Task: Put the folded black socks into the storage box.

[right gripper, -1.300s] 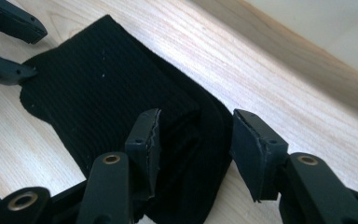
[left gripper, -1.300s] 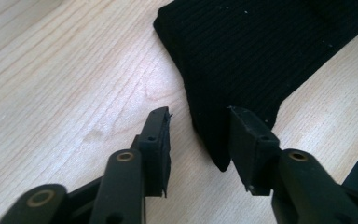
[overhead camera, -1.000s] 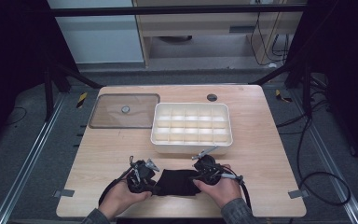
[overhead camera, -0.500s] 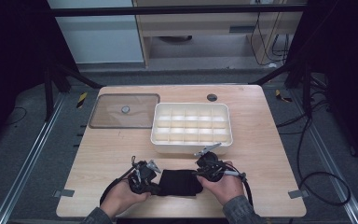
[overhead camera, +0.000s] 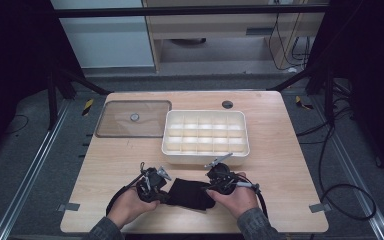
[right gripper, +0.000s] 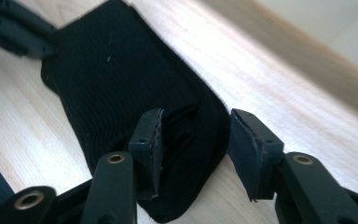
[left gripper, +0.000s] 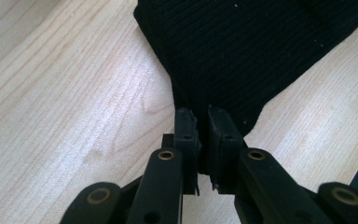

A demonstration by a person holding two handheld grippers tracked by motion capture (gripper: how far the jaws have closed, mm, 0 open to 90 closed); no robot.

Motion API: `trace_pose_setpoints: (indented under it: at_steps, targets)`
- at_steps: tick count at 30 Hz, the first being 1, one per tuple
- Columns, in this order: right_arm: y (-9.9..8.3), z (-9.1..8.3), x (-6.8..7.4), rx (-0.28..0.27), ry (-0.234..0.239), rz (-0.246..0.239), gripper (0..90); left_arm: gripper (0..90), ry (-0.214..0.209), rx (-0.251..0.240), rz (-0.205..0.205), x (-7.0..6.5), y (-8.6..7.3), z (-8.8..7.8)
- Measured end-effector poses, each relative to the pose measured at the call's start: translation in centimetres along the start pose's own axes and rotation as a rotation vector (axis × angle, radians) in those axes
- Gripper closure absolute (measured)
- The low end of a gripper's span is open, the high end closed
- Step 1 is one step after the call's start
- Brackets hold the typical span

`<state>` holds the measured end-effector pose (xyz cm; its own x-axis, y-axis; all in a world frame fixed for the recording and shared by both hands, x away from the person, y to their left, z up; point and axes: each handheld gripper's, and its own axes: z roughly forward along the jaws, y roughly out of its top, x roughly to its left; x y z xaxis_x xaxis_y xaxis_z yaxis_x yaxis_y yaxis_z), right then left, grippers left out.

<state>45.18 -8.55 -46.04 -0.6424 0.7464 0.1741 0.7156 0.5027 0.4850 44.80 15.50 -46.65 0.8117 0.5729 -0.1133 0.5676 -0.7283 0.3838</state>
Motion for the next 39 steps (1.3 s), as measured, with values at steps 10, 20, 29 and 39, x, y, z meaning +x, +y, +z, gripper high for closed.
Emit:
trace_pose_setpoints:
  at_steps: [10, 20, 29, 39]
  targets:
    - [-0.3, 0.6, 0.3, 0.035, 0.023, -0.017, 72.0, 82.8, 0.003, -0.005, -0.009, 0.3, 0.0, -0.1]
    - [-0.4, 0.5, 0.7, 0.037, 0.039, -0.028, 79.1, 83.0, -0.003, -0.029, -0.013, 0.7, -0.1, -0.8]
    - [-0.2, 0.6, 1.4, 0.020, 0.047, -0.043, 79.9, 83.0, 0.018, -0.059, 0.014, 0.2, 0.6, -2.9]
    - [0.4, 1.3, 2.9, 0.003, 0.061, -0.055, 80.0, 83.0, 0.043, -0.055, 0.034, 0.4, 0.7, -4.0]
